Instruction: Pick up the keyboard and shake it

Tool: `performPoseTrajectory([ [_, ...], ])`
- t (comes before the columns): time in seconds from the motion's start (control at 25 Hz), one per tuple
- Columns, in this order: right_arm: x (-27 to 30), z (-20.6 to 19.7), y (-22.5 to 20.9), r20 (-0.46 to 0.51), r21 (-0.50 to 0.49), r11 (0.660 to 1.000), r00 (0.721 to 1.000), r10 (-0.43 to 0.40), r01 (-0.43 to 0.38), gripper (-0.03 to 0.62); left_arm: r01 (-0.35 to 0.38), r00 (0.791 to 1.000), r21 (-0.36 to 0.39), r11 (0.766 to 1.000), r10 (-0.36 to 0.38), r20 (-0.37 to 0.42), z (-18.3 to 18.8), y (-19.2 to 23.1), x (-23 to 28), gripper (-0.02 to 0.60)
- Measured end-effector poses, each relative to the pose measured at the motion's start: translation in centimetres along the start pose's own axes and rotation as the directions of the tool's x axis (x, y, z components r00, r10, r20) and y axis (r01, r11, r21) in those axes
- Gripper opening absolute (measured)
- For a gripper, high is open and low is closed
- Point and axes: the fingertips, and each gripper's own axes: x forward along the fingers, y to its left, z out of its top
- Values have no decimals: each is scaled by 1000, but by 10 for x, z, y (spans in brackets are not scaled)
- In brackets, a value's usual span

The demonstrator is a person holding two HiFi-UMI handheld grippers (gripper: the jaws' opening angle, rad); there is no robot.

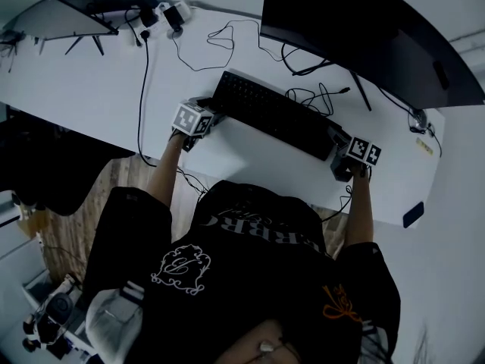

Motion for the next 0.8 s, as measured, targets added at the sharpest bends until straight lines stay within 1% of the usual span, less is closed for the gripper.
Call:
performPoseTrajectory([
  [0.08,-1,1,0,9,4,1000,1000,-12,12,256,-14,1000,3,1000,14,-10,1,0,0,305],
  [0.16,-3,1,1,31,2,1000,999,-16,16,255,-28,1000,1,1000,28,1,-1,-1,2,305],
  [0.28,-12,6,7,83,-7,1000,997,-1,2,242,-24,998,-21,999,25,55,9,-11,-7,305],
  [0.36,-21,15,14,125,-28,1000,992,18,-15,229,-22,997,-25,999,24,76,10,-13,-9,305],
  [0.48,-35,32,27,176,-77,997,984,43,-30,207,-30,996,-21,999,32,87,1,-4,2,305],
  [0.68,-54,53,47,214,-171,985,975,67,-30,202,-29,991,-30,999,33,130,7,-7,2,305],
  [0.8,-63,62,56,238,-226,974,968,80,-25,202,-40,988,-23,999,43,145,13,-8,4,305],
])
